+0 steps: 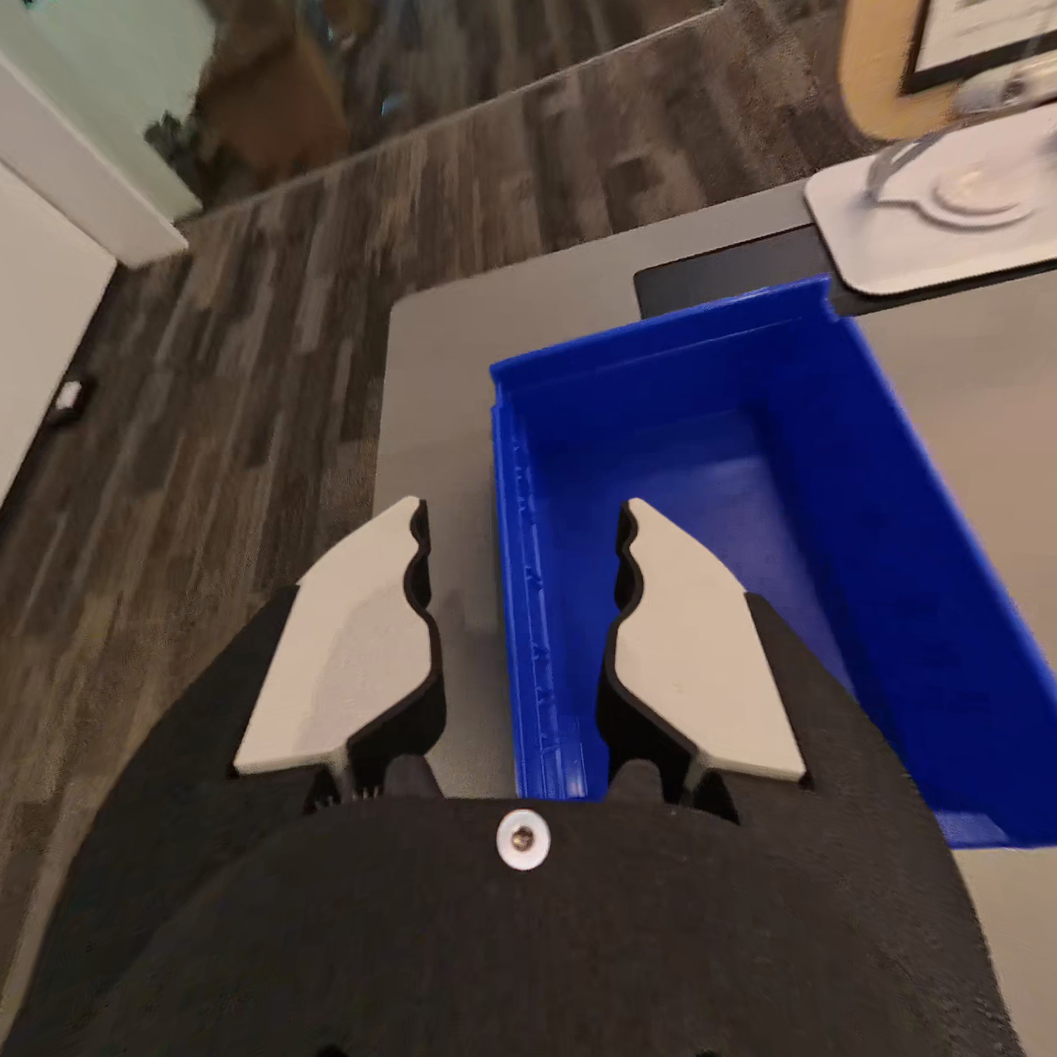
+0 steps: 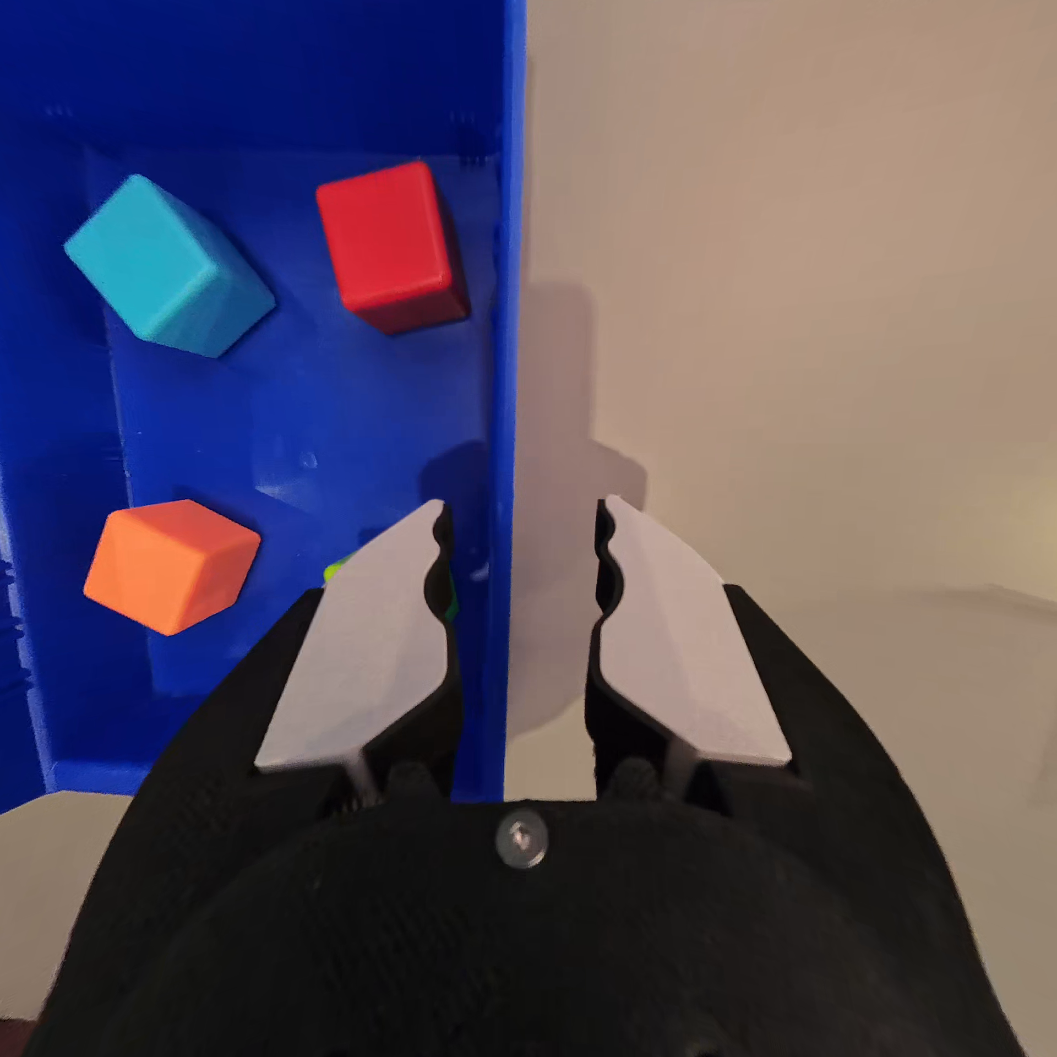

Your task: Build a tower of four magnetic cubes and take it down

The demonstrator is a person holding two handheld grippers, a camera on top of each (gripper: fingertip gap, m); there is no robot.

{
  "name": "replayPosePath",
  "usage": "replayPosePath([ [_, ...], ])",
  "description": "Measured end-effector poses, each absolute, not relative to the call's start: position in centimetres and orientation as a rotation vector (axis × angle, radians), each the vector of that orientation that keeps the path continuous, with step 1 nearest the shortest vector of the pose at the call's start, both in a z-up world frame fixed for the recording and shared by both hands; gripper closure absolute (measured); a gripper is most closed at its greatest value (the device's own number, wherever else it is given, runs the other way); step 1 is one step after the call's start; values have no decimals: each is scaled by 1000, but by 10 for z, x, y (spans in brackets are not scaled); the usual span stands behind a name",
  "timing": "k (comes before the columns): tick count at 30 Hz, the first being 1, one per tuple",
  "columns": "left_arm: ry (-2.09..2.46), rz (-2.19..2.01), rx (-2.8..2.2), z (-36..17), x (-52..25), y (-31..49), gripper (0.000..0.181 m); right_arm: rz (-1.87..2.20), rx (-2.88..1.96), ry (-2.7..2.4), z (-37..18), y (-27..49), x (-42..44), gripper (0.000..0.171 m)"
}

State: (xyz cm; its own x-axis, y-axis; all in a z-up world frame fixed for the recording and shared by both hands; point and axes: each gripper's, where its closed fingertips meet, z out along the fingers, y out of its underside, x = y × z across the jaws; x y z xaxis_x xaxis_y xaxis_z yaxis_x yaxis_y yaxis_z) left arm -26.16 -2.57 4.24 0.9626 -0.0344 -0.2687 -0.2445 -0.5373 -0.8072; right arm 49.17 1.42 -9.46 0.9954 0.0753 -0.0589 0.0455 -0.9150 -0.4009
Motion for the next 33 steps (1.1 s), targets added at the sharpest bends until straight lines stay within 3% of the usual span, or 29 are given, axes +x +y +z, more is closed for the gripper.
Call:
replayPosePath([
  [5, 92, 192, -2253, 8, -291, -24, 120, 72, -2817, -99, -112, 11, 490, 138],
  [15, 73, 134, -2571, -67, -302, -24, 119, 62, -2886, -108, -127, 8, 488, 140],
  [20, 22, -78, -2714, -95, -288, -27, 133, 102, -2898, -141, -128, 6, 482, 159],
  [25, -1, -165, -2740, -103, -282, -27, 150, 111, -2900, -144, -128, 6, 481, 160],
  [33, 16, -149, -2784, -109, -281, -30, 157, 111, -2903, -149, -128, 5, 481, 159],
])
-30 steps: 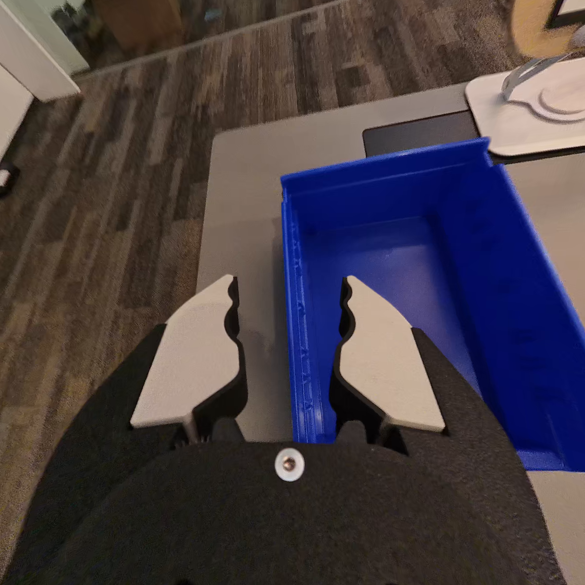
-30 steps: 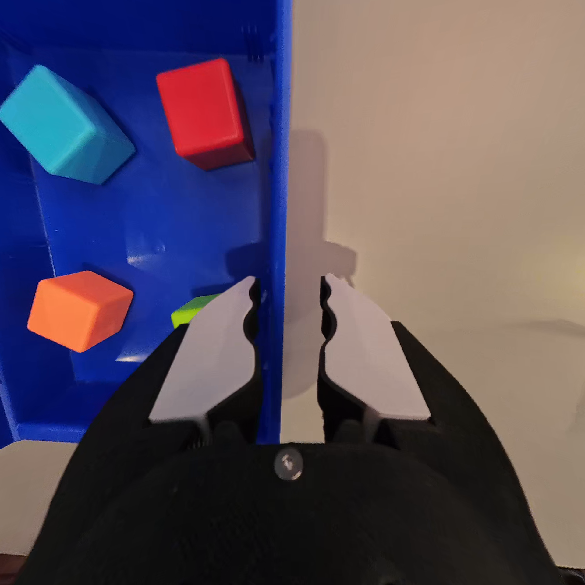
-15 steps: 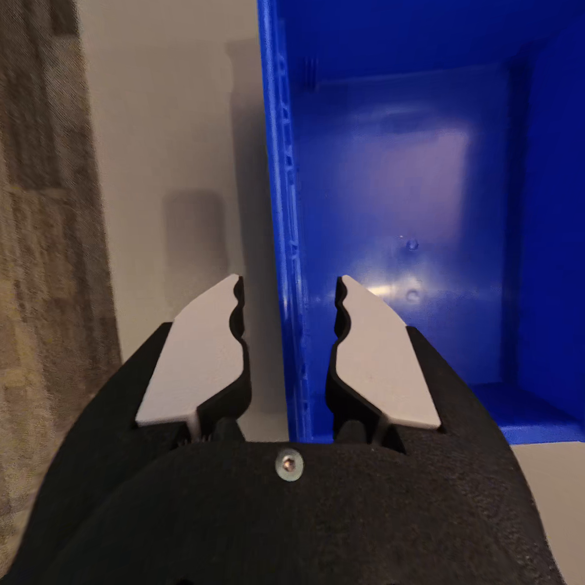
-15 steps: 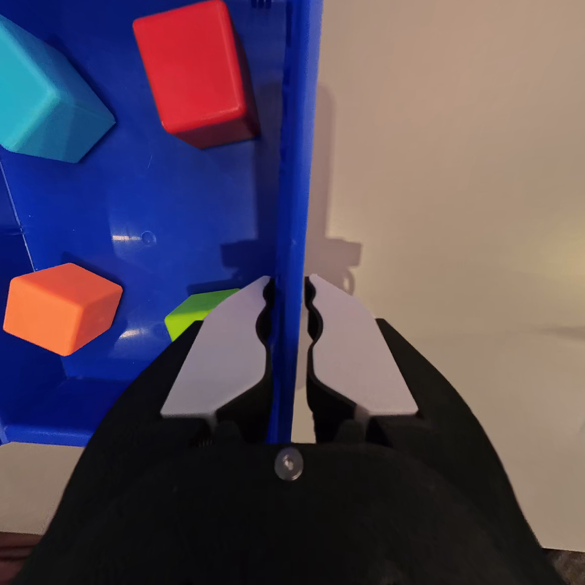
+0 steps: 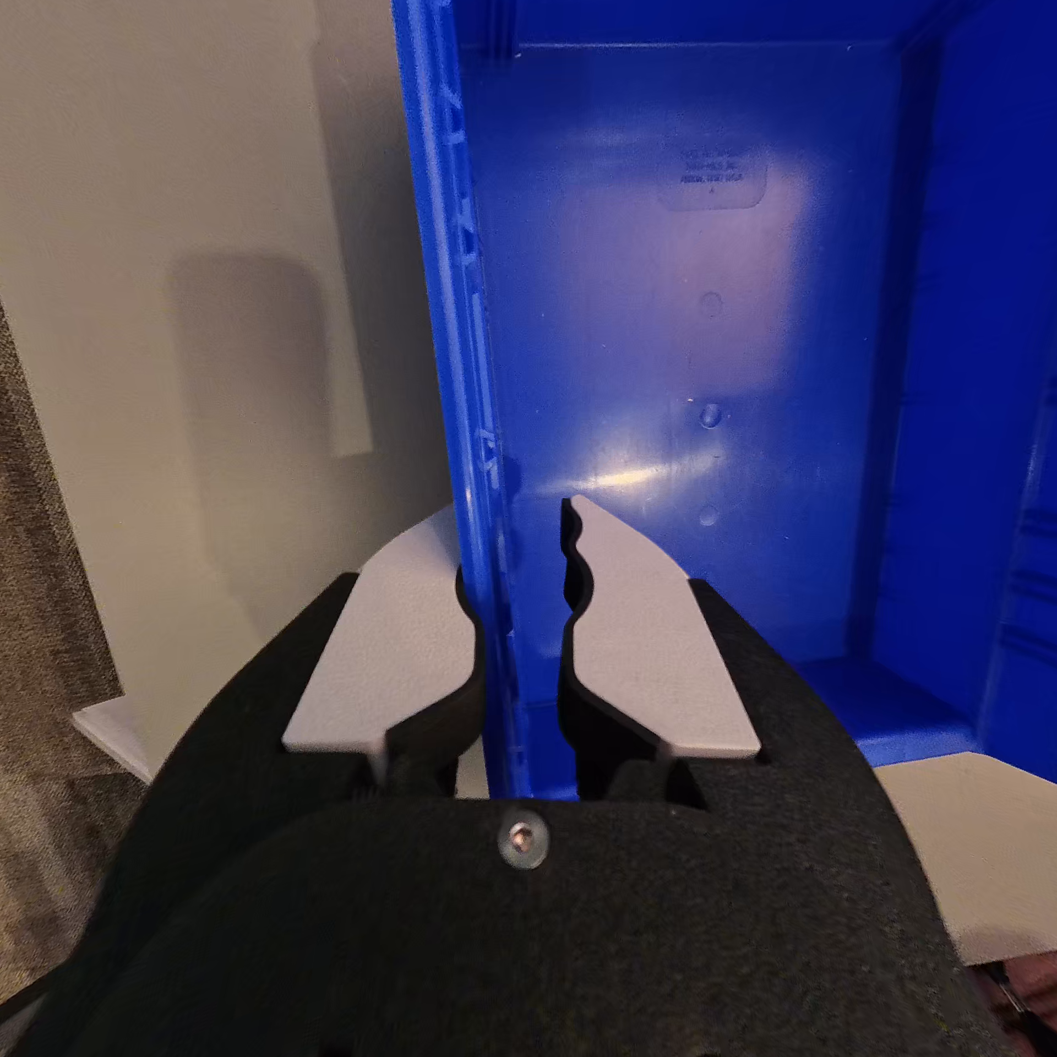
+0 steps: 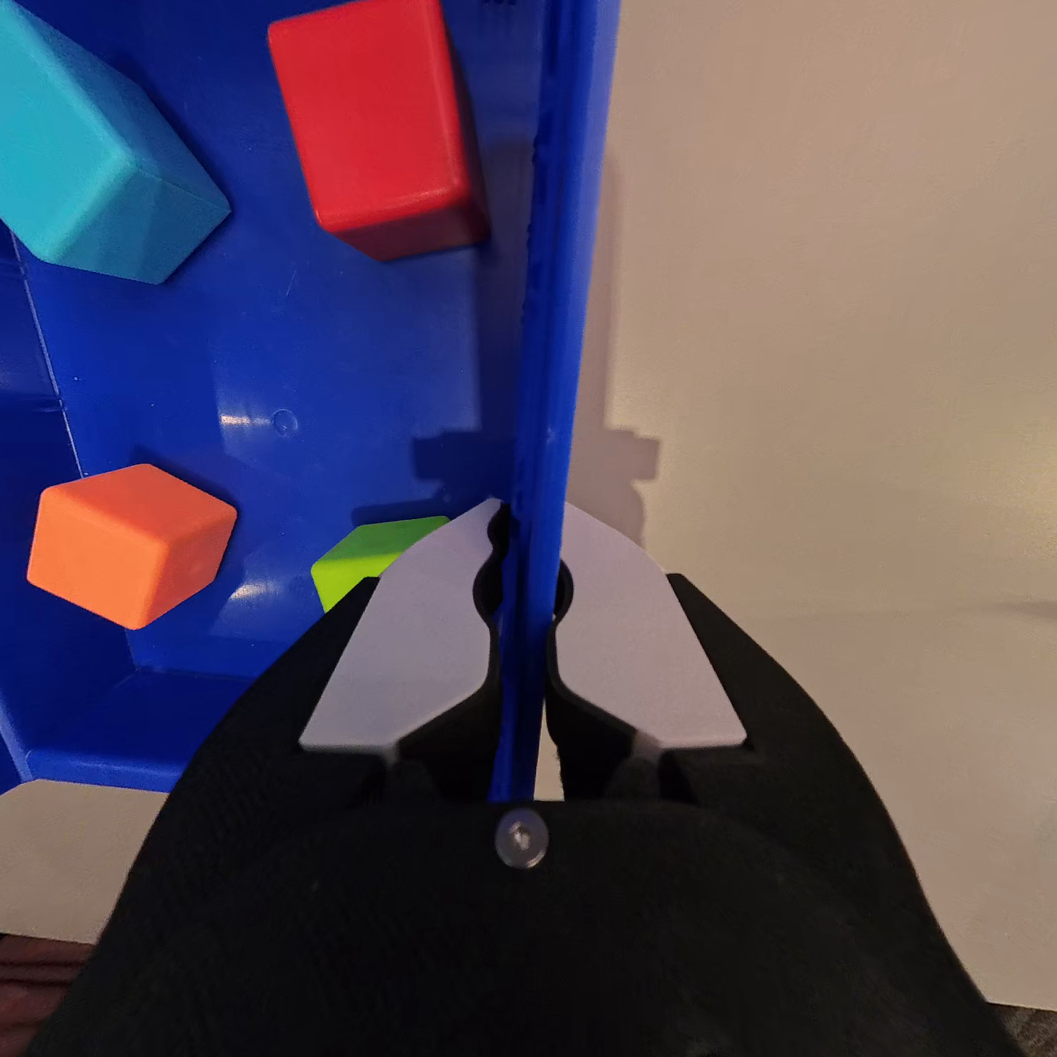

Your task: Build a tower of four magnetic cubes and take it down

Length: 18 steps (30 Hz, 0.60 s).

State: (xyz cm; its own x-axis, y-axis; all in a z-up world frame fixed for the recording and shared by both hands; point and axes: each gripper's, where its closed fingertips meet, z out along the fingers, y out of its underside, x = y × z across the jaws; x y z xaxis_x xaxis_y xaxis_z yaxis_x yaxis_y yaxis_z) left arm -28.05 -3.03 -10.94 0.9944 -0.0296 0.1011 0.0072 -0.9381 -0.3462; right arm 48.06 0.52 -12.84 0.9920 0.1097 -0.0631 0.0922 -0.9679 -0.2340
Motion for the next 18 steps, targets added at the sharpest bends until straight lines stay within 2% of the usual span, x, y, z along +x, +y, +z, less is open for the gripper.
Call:
replayPosePath([
  [4, 82, -61, -2814, -111, -277, -31, 175, 137, -2905, -136, -128, 5, 478, 163],
  [18, 394, 17, -2820, -114, -178, -16, 171, 146, -3015, -272, -127, -7, 411, 161],
])
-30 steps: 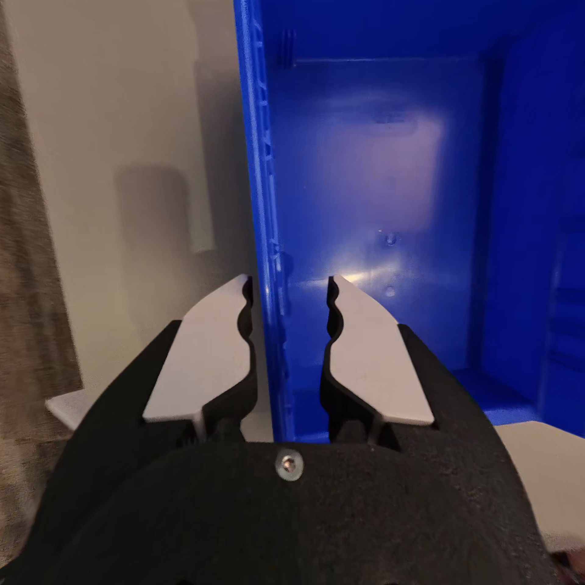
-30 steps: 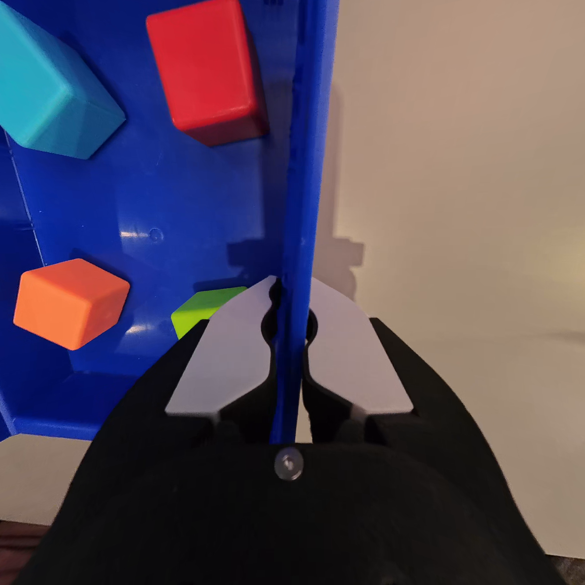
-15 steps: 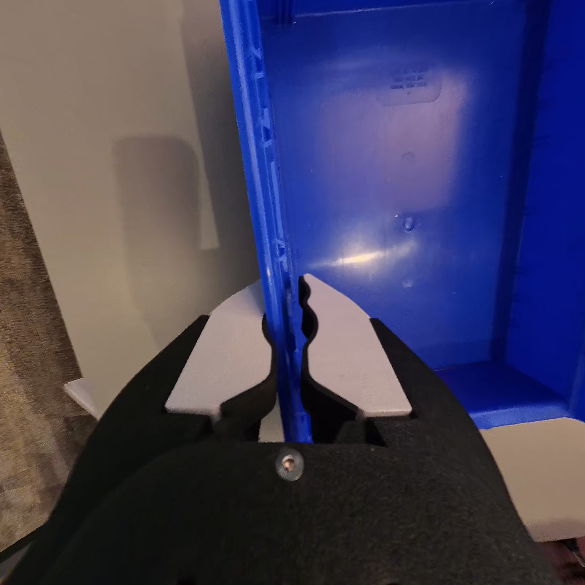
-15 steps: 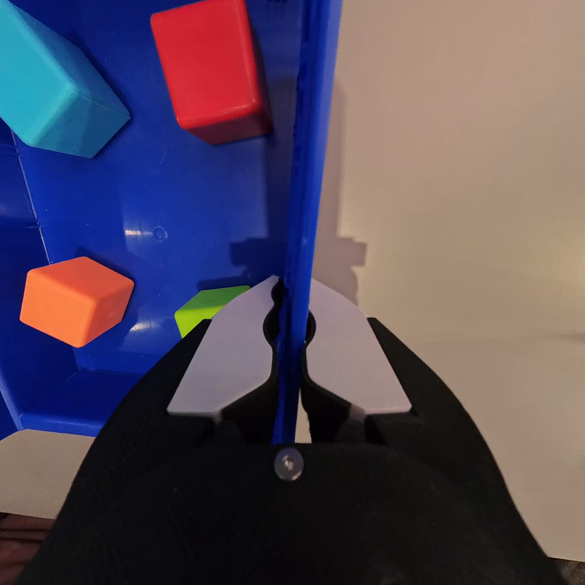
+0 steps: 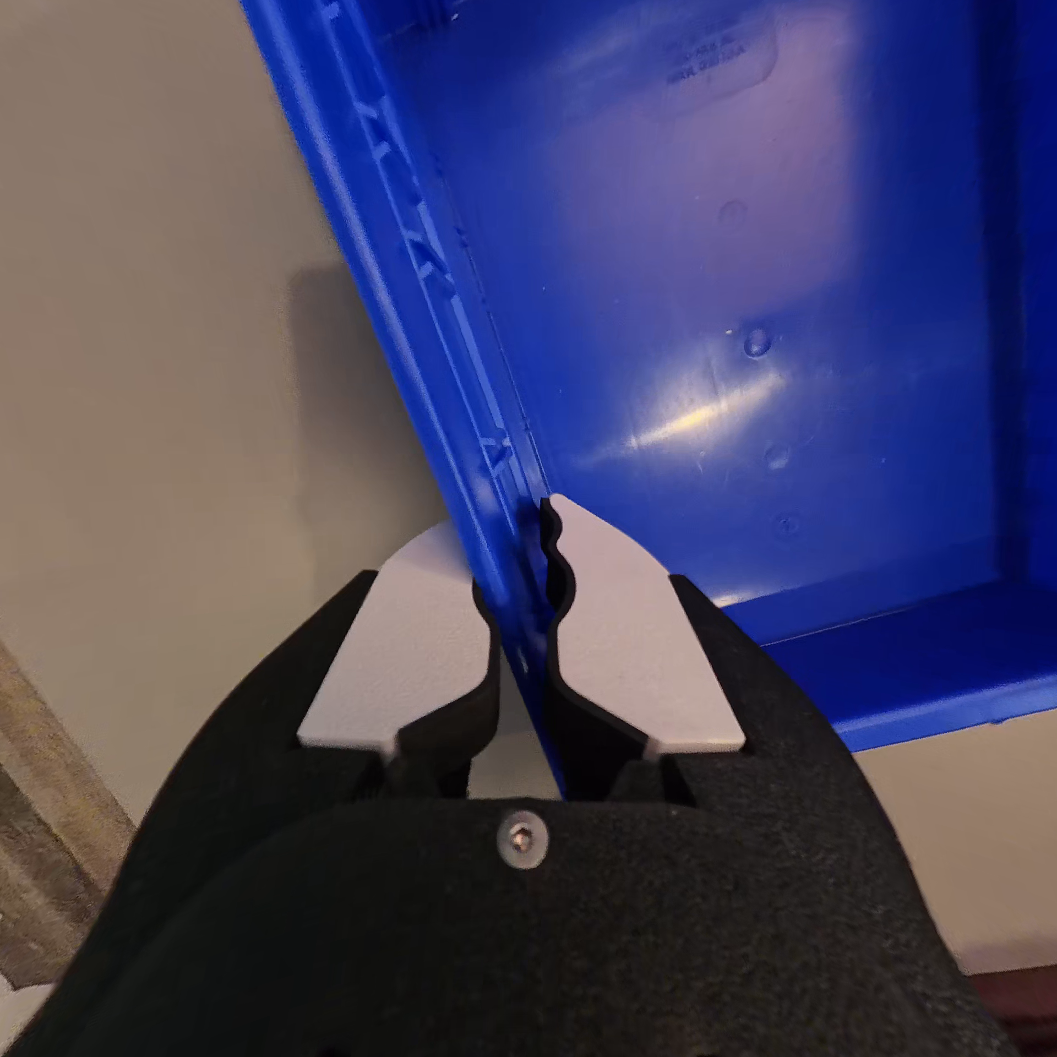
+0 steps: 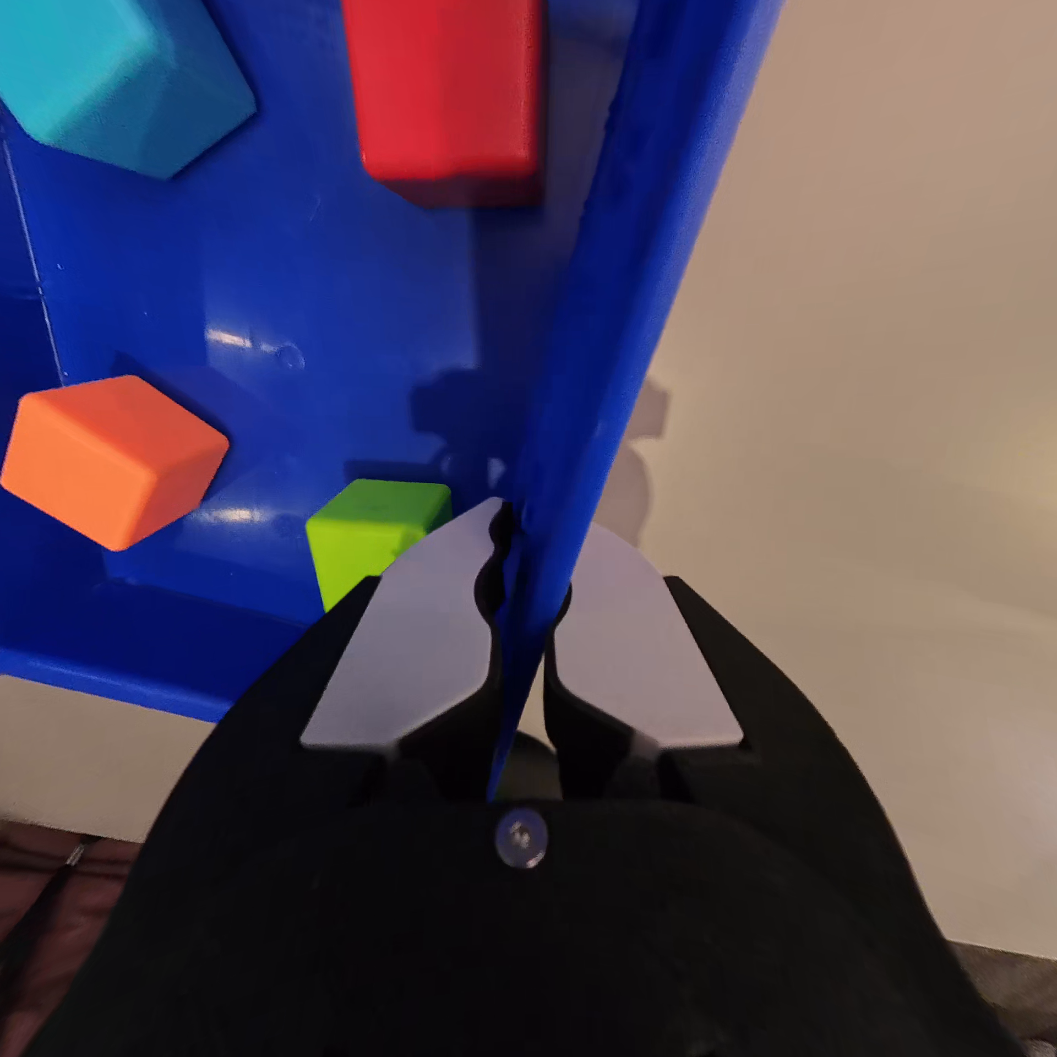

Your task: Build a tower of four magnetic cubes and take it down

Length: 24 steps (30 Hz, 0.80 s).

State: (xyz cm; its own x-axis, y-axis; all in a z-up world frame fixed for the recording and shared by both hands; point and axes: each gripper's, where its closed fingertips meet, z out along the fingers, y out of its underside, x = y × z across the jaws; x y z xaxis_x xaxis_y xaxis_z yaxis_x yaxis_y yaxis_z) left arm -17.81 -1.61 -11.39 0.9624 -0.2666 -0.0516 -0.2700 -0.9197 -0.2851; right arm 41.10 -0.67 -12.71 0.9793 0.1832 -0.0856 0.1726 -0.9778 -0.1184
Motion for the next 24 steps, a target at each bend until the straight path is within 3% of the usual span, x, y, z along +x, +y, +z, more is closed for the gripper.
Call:
replayPosePath([
  [11, 610, 332, -2769, -116, -123, -19, 150, 124, -2959, -570, -125, -6, 321, 151],
  [14, 624, 317, -2758, -116, -111, -20, 150, 43, -2912, -572, -125, 5, 317, 143],
  [24, 656, 334, -2729, -117, -93, -23, 147, -25, -2904, -499, -131, 20, 328, 145],
])
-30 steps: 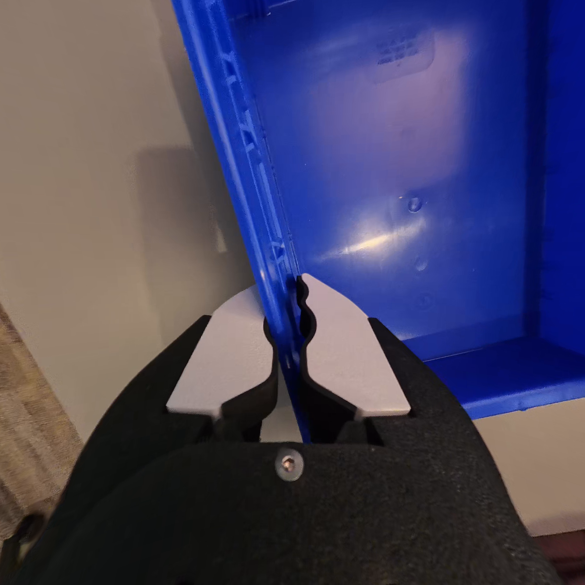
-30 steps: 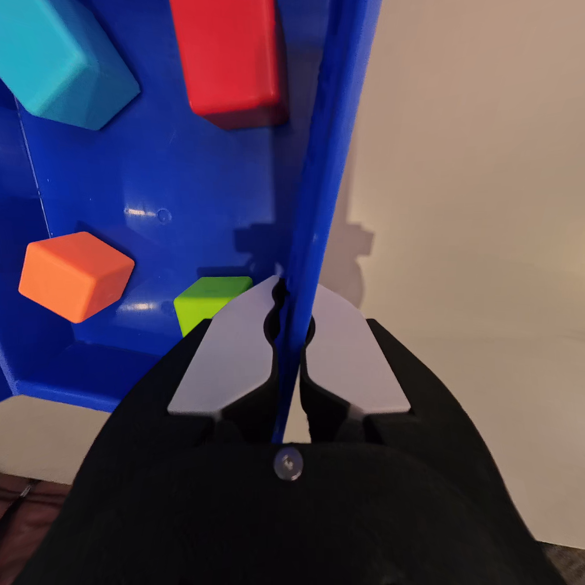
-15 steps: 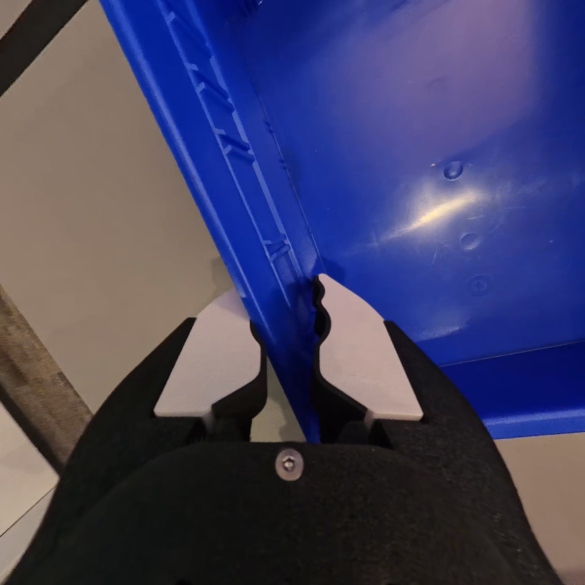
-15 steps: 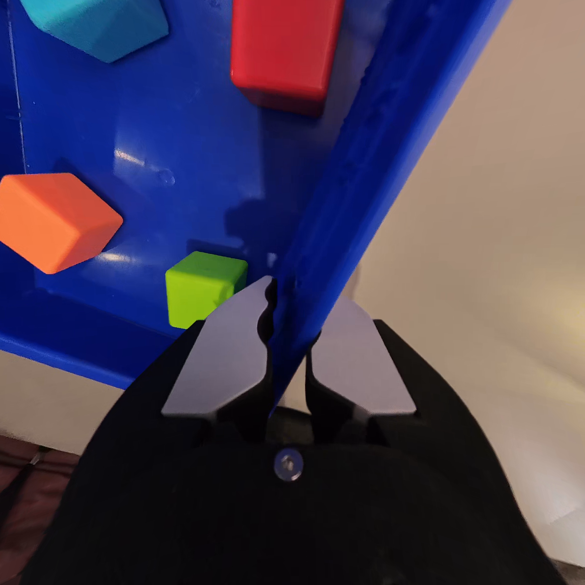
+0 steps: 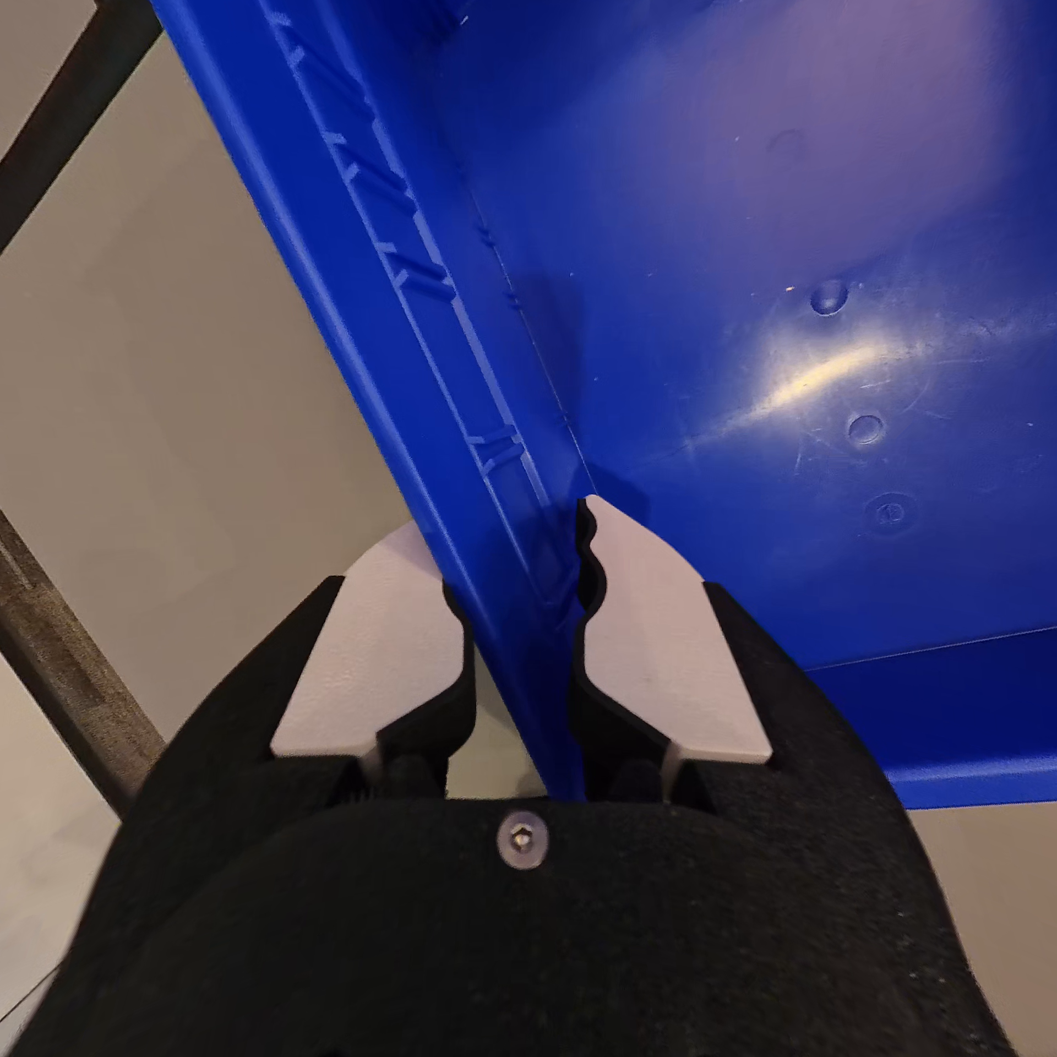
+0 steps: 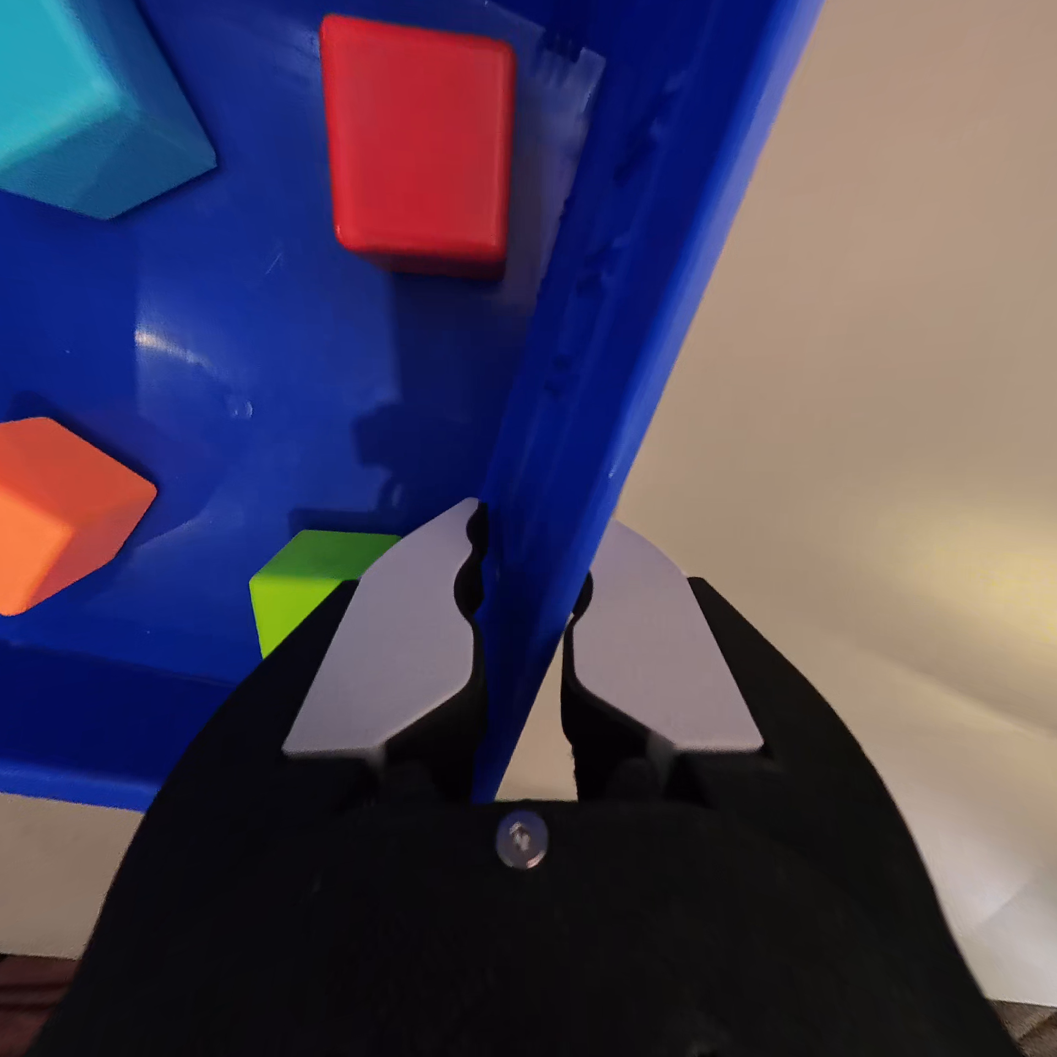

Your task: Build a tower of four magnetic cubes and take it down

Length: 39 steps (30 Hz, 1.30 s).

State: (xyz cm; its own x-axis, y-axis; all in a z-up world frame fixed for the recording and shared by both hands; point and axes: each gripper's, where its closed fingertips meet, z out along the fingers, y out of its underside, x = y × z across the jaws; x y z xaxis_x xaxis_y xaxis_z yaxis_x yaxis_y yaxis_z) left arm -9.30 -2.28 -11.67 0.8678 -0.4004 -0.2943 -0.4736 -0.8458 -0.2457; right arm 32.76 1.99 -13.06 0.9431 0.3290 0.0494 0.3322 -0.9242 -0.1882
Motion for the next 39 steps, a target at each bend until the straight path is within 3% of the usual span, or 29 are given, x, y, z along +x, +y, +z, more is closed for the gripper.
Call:
replayPosePath([
  [11, 671, 14, -2653, -88, -91, -21, 128, 101, -3021, -450, -144, 14, 325, 146],
  [15, 549, -2, -2469, -35, -116, -13, 131, 102, -3085, -457, -144, 12, 321, 156],
  [20, 330, -32, -2015, 70, -156, -12, 131, 215, -3129, -397, -144, 10, 317, 164],
  [24, 266, -65, -1739, 118, -175, -26, 153, 163, -3141, -386, -144, 10, 318, 164],
  [25, 275, -73, -1718, 121, -175, -29, 162, 162, -3141, -380, -144, 10, 318, 163],
  [29, 307, -73, -1753, 115, -176, -30, 161, 169, -3172, -323, -144, 8, 318, 164],
  [32, 358, -101, -1756, 114, -170, -34, 175, 222, -3187, -317, -144, 7, 317, 165],
  [39, 404, -178, -1776, 115, -166, -44, 175, 289, -3225, -256, -142, 0, 332, 165],
])
